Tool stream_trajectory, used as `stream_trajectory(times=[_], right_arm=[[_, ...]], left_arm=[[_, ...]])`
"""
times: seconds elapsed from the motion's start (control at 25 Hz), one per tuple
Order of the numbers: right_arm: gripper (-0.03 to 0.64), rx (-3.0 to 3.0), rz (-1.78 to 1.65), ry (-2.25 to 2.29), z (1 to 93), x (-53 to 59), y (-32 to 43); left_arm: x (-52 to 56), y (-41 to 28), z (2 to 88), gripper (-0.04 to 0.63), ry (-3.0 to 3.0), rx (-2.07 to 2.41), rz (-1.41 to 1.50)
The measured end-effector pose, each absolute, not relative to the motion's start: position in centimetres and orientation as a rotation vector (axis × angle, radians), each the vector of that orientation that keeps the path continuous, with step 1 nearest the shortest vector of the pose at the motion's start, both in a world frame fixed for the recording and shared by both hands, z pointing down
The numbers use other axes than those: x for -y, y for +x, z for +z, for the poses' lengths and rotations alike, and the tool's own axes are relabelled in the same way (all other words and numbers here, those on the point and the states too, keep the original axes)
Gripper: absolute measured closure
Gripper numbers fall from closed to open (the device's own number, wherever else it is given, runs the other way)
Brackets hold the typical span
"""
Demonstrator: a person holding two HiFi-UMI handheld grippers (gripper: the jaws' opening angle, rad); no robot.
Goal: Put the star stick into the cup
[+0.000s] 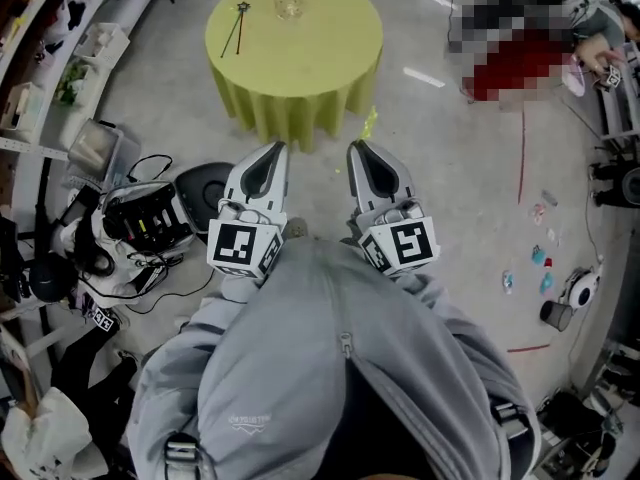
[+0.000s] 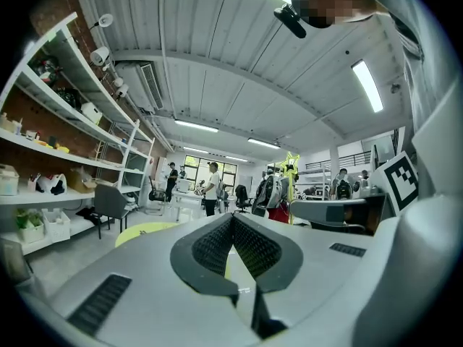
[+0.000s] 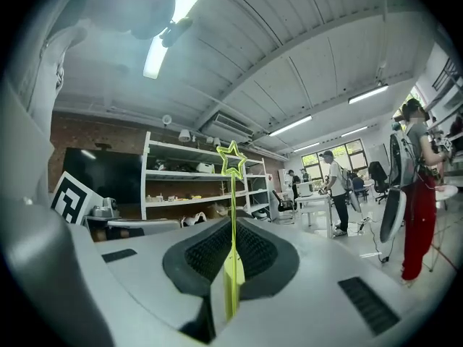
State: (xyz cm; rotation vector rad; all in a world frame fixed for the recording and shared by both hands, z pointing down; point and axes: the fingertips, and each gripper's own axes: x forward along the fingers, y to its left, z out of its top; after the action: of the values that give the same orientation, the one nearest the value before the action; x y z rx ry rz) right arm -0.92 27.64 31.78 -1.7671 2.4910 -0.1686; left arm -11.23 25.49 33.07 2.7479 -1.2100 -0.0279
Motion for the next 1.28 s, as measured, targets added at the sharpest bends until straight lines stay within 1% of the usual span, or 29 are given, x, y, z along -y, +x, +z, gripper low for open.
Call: stream_trajectory(times=[0.28, 0.72, 0.92, 1.28], right_arm=[[0.577, -2.558, -0.134, -1.768, 32.4, -25.3, -2.1], [0.577, -2.528, -0.148, -1.756, 32.9, -20.7, -1.4], [0.577, -2.518, -0.152, -1.736, 33.3, -15.6, -0.2], [0.577, -2.577, -0.174, -1.685, 33.7, -1.8, 2.3]], left_arm=[[-23.5, -12.9, 34.5, 0.578, 2.703, 1.209, -0.033], [-19.3, -12.3, 35.7, 0.578, 2.692, 1.215, -0.028], [-14.6, -11.0, 36.5, 0.578, 2.686, 1.224, -0.024], [-1.5, -7.9, 36.9, 0.578, 2.659, 1.25, -0.02]])
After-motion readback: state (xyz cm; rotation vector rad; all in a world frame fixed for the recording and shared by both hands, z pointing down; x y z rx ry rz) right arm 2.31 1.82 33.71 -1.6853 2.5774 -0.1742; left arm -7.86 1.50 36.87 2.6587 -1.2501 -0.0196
